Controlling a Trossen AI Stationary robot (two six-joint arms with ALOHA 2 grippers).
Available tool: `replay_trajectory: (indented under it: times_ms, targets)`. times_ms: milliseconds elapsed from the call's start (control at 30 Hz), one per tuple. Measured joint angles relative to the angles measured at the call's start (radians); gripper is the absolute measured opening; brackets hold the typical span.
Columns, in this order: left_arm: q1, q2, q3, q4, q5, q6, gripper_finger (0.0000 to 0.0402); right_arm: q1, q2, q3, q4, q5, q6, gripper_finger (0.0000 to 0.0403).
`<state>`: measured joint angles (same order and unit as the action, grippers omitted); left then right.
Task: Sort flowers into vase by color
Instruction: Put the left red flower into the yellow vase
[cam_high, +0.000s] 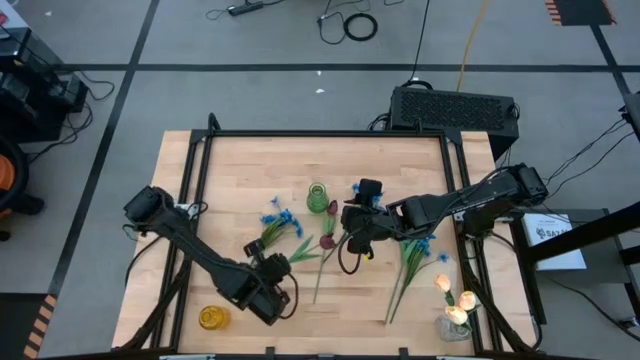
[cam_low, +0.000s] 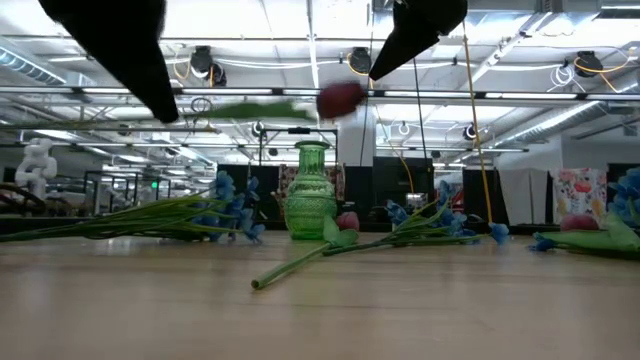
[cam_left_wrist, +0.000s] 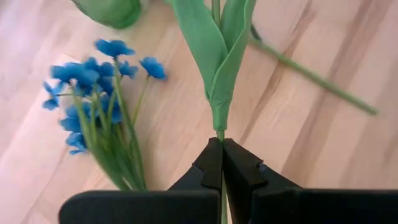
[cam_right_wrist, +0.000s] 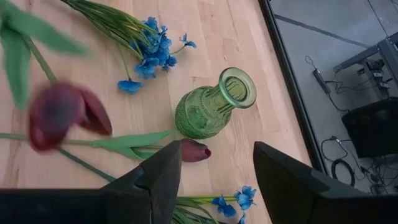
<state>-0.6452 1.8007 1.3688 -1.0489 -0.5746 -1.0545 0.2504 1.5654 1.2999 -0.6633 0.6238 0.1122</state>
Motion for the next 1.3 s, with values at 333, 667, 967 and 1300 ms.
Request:
replay_trajectory:
  times_ms: [333, 667, 967, 1300]
  targets:
    - [-0.166, -0.152, 0.001, -0.034, -0.233, -0.117, 0.0006, -0.025, 0.000, 0.000, 0.019, 0.010, -0.024, 0.0192]
    - [-0.304, -0.228, 0.001, -0.023, -0.409, -0.118, 0.0006, -0.047, 0.000, 0.000, 0.073, 0.001, -0.016, 0.0192]
    - [-0.333, -0.291, 0.001, -0.008, -0.500, -0.111, 0.0006, -0.047, 0.000, 0.000, 0.136, -0.001, -0.001, 0.0192]
    - [-0.426, -0.296, 0.001, 0.073, -0.621, -0.077, 0.0006, -0.039, 0.000, 0.000, 0.245, -0.019, 0.056, 0.0192]
